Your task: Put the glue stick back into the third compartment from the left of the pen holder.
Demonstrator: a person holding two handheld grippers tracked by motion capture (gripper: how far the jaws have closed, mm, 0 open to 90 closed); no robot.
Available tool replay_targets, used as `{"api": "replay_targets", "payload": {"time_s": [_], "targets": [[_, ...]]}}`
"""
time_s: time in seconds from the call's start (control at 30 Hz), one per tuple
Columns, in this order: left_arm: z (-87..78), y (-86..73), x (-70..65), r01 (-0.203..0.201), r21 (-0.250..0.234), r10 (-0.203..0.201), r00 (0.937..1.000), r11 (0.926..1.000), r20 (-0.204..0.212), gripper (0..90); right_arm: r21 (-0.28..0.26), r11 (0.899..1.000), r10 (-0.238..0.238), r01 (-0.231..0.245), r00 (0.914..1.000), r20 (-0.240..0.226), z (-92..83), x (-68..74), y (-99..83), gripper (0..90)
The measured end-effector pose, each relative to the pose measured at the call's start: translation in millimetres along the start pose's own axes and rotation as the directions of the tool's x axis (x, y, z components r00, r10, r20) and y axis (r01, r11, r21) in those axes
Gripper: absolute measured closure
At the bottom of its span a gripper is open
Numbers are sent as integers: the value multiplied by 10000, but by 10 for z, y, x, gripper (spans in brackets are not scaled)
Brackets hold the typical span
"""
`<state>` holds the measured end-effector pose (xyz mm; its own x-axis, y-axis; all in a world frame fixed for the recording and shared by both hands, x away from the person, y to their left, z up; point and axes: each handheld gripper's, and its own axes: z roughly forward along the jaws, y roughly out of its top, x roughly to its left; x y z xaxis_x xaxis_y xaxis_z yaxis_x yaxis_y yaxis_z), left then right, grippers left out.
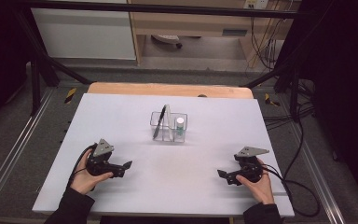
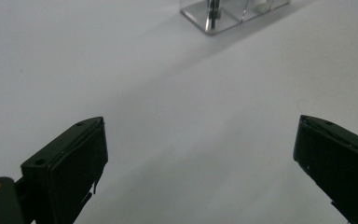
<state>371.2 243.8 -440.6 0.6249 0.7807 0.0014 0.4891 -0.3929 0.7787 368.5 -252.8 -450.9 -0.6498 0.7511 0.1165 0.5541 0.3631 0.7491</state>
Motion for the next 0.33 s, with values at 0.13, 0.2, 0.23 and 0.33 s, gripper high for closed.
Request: {"api": "replay_targets", "payload": {"time_s": [0.13,0.2,0.23,0.33], "targets": [[-16,-108,31,144,27,-145,9999,9999,57,24,17,10000,17,-17,10000,-29,-2,1,1,6],[-24,-129,47,89,87,-90,9999,9999,58,24,-10,10000,-32,32,10000,2,-8,-3,1,6],[-31,-135,57,131,43,-131,9999,9999,56,24,-8,10000,-48,48,10000,-2,-9,-4,1,6],[-50,-142,82,229,-52,-229,9997,9997,37,24,-5,10000,-37,37,10000,-72,-11,-1,1,6]]}}
